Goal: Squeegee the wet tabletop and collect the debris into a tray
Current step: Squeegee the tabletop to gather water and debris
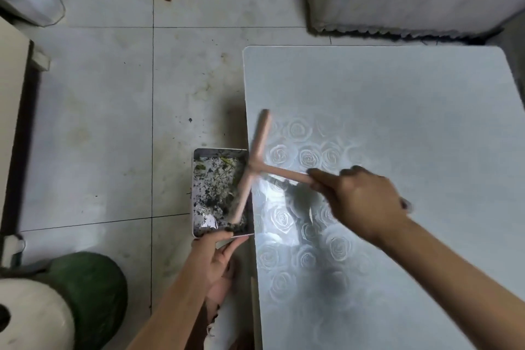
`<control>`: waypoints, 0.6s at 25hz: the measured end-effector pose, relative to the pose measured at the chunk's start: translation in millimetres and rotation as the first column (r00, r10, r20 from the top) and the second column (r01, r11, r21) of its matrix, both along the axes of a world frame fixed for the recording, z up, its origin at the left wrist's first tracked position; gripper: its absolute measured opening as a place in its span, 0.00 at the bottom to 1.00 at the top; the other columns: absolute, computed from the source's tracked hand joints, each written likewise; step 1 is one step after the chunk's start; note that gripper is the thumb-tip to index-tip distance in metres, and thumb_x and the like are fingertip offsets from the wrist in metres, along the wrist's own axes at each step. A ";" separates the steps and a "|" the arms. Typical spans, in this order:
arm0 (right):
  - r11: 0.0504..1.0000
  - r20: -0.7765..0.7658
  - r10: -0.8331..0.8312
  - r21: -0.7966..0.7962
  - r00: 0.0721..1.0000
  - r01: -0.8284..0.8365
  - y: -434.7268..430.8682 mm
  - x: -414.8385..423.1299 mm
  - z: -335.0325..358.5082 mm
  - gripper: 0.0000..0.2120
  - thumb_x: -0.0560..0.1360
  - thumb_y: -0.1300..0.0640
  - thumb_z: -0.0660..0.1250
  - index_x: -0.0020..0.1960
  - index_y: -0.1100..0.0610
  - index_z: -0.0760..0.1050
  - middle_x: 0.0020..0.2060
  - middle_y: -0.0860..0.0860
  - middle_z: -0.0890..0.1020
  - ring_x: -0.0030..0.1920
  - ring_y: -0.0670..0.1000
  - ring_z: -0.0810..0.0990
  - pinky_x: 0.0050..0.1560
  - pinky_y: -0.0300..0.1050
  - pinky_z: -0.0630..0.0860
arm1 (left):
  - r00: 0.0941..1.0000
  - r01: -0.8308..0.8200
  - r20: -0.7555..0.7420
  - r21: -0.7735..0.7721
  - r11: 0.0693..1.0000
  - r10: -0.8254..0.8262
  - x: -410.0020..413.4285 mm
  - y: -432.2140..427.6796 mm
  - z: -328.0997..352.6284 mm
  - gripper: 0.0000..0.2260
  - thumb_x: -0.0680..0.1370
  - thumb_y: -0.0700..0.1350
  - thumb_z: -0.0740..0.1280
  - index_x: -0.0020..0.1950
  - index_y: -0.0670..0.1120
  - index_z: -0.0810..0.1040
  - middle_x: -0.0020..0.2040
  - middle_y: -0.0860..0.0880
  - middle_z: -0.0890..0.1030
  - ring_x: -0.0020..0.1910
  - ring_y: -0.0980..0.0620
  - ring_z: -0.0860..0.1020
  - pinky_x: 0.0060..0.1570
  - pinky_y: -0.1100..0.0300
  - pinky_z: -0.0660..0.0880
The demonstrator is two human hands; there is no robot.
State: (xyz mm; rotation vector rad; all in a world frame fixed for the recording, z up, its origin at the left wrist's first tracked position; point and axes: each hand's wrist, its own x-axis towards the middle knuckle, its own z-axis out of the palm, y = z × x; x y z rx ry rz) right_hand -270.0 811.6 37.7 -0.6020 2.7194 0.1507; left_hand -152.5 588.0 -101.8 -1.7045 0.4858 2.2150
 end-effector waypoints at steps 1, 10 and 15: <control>0.999 -0.018 0.017 -0.030 1.000 -0.017 -15.5 -2.3 -3.1 0.16 0.81 0.41 0.50 0.67 0.37 0.65 0.38 0.48 0.77 0.48 0.53 0.76 0.33 0.43 0.62 | 1.000 -0.005 0.001 0.000 1.000 0.005 -4.6 -1.0 1.7 0.13 0.74 0.26 0.60 0.57 0.33 0.71 0.64 0.27 0.71 0.63 0.29 0.71 0.31 0.47 0.81; 0.978 0.131 -0.188 0.121 0.973 0.172 59.3 -59.8 47.2 0.21 0.76 0.34 0.46 0.67 0.30 0.65 0.50 0.45 0.82 0.52 0.52 0.80 0.44 0.47 0.77 | 0.999 0.002 0.049 -0.002 1.000 -0.001 -38.0 -15.5 7.4 0.21 0.73 0.24 0.60 0.63 0.40 0.67 0.65 0.29 0.72 0.60 0.28 0.74 0.31 0.47 0.81; 0.998 0.048 0.060 0.018 0.997 -0.060 -37.4 -77.5 6.4 0.16 0.81 0.46 0.52 0.68 0.37 0.63 0.39 0.49 0.77 0.50 0.54 0.76 0.35 0.44 0.64 | 1.000 -0.002 0.016 0.006 1.000 0.002 -58.7 -20.8 0.5 0.21 0.73 0.26 0.61 0.64 0.39 0.68 0.62 0.30 0.75 0.58 0.29 0.76 0.38 0.47 0.82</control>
